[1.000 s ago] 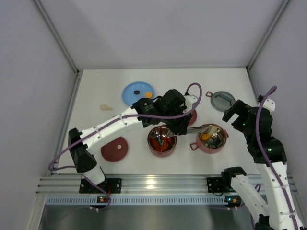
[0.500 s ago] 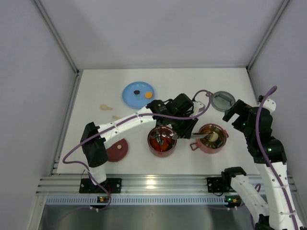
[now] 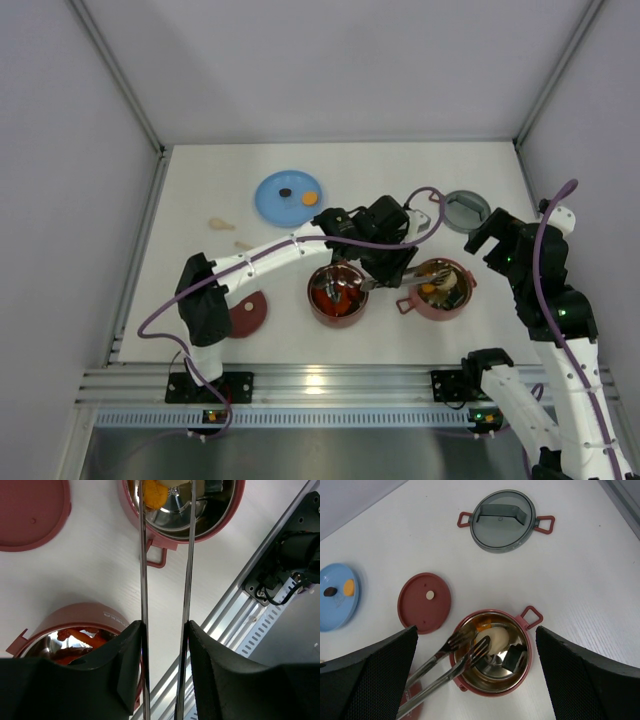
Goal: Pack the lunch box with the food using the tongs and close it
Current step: Place the fake food in the packing box, then pick up the fake food from the plate.
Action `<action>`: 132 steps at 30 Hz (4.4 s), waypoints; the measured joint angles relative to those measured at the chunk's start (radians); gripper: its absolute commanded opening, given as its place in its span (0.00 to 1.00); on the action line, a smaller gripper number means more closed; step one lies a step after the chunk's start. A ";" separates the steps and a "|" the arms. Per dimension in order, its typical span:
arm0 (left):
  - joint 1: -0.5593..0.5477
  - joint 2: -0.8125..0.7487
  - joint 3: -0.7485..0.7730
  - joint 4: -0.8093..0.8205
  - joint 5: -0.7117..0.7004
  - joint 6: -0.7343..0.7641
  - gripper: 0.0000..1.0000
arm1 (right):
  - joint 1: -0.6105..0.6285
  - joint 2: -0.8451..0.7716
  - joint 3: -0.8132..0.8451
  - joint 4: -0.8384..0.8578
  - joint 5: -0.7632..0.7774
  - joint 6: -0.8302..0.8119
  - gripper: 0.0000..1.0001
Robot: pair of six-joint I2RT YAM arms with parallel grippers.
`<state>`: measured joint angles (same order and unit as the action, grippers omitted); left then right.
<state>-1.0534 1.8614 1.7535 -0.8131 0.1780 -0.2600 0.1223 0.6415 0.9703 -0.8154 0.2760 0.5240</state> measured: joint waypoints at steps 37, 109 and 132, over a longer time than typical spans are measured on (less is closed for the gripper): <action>0.000 0.000 0.046 -0.016 -0.096 0.002 0.46 | 0.000 0.000 0.000 0.000 -0.005 0.000 0.99; 0.622 0.029 -0.072 -0.014 -0.403 -0.108 0.41 | 0.000 0.003 -0.015 0.005 -0.045 -0.001 0.99; 0.595 -0.080 -0.093 -0.037 -0.378 -0.109 0.00 | 0.000 -0.006 -0.017 0.003 -0.047 0.000 1.00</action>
<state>-0.4587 1.7817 1.6608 -0.8497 -0.2001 -0.3691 0.1223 0.6350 0.9535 -0.8120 0.2291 0.5236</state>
